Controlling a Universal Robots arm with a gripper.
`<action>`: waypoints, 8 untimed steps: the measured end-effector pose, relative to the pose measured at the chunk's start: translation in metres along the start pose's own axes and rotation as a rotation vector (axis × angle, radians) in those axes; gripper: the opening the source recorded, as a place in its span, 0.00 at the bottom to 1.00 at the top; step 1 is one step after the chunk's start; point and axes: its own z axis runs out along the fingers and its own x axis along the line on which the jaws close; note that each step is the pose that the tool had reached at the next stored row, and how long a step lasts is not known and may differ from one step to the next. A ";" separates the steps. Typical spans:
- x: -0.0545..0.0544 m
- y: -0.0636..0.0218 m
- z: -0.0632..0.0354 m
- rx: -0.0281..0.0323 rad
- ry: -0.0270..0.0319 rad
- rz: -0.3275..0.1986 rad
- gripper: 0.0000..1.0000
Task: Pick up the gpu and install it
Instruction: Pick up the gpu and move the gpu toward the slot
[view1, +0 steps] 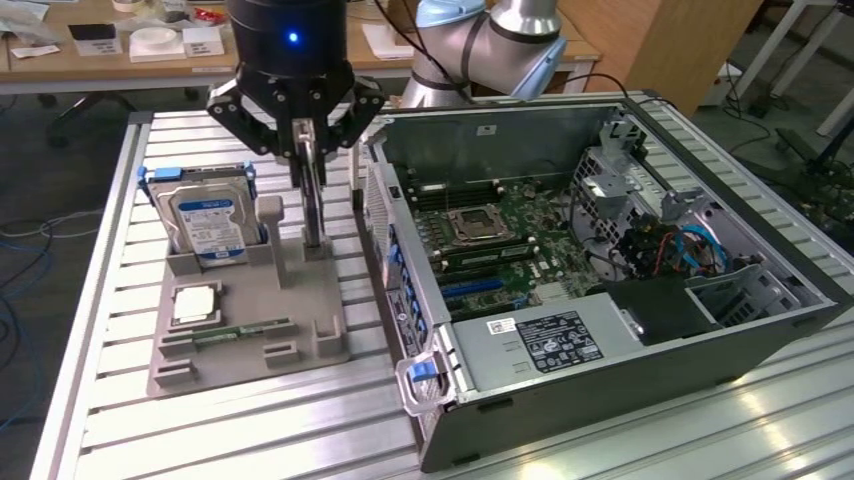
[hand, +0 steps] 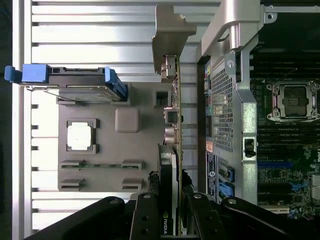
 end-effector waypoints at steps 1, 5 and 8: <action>0.000 0.0001 -0.0016 0.0000 0.0000 0.000 0.27; 0.000 0.0007 -0.0074 0.0001 0.0001 0.000 0.27; 0.000 0.0010 -0.0110 -0.0001 -0.0001 0.000 0.27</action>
